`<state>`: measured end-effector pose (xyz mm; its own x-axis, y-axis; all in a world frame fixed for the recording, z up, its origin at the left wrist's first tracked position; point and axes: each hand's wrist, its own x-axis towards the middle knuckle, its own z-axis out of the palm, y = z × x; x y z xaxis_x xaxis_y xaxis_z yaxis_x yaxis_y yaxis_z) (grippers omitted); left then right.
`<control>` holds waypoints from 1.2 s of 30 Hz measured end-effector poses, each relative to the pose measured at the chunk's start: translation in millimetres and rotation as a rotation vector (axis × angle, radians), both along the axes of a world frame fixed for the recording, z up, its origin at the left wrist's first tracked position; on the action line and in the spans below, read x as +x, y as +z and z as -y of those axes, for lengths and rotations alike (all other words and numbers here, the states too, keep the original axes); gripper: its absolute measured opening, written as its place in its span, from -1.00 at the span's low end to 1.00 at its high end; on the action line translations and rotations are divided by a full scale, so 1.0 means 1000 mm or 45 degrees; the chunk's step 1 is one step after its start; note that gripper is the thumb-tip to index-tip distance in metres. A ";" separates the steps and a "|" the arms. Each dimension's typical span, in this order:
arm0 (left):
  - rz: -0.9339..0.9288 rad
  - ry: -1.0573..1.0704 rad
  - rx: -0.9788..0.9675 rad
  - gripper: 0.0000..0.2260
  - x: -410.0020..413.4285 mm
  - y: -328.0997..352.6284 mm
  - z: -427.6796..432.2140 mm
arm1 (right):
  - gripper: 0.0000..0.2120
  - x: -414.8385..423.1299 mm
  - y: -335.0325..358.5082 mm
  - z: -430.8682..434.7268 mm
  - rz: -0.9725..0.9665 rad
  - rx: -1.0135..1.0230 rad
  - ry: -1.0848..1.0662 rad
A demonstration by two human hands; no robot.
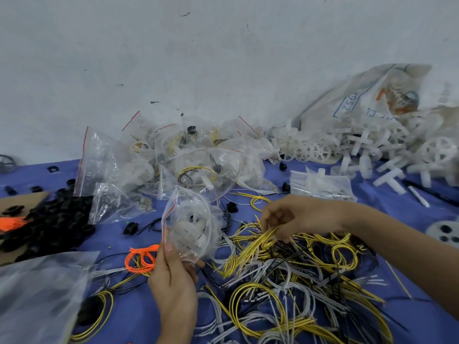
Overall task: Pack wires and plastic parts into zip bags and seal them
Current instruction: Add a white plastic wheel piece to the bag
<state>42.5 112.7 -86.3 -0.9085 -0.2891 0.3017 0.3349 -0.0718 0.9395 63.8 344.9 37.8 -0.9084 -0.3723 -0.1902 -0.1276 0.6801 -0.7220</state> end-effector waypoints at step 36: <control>-0.008 0.019 -0.049 -0.78 0.000 0.000 0.001 | -0.65 0.000 0.043 -0.041 -0.737 -1.164 -1.285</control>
